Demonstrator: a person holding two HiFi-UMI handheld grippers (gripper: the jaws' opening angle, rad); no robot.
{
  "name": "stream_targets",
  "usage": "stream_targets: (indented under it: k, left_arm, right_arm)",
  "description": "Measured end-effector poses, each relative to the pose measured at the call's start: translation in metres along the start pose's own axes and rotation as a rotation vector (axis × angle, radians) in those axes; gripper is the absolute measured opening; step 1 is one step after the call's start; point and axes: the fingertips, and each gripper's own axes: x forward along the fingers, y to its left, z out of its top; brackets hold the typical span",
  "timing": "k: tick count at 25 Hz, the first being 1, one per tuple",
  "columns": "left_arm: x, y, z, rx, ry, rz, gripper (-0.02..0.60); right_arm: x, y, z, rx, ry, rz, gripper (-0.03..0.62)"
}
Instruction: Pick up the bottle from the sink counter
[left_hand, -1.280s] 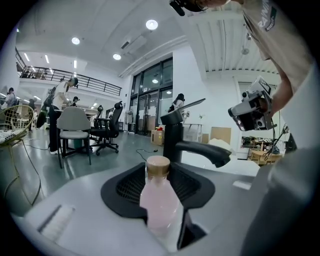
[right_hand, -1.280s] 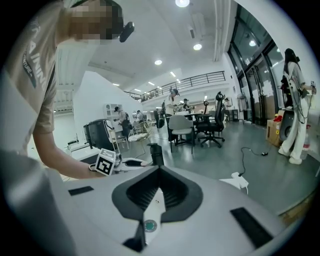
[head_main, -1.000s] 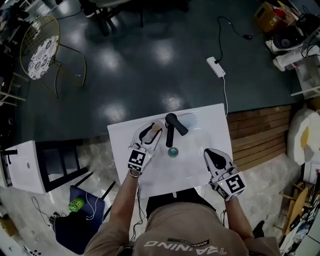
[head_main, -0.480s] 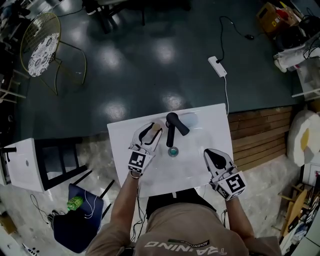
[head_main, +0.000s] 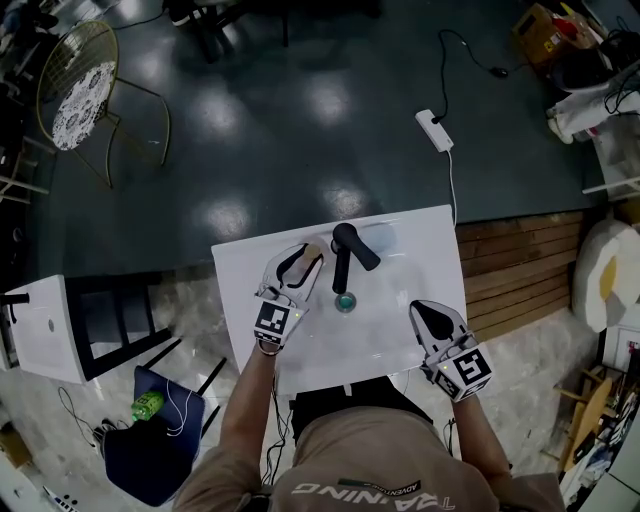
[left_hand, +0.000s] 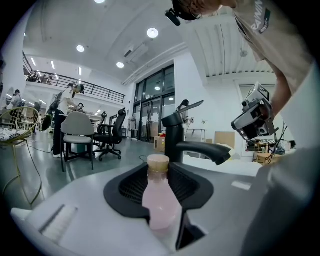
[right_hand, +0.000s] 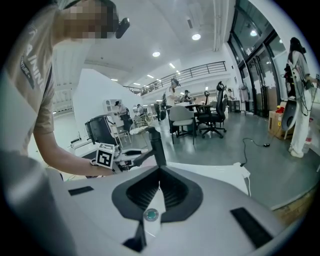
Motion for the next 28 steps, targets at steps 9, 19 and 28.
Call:
stream_targets:
  k: [9, 19, 28]
  left_arm:
    - [-0.001, -0.005, 0.005, 0.079, -0.011, -0.007, 0.126]
    - [-0.012, 0.0, 0.025, -0.038, -0.038, 0.031, 0.126]
    - [-0.041, 0.006, 0.067, 0.029, -0.053, 0.072, 0.126]
  right_arm:
    - [0.002, -0.002, -0.007, -0.015, 0.02, 0.002, 0.011]
    - [0.007, 0.001, -0.002, -0.013, 0.0, 0.025, 0.011]
    - [0.005, -0.004, 0.03, -0.024, -0.093, 0.037, 0.011]
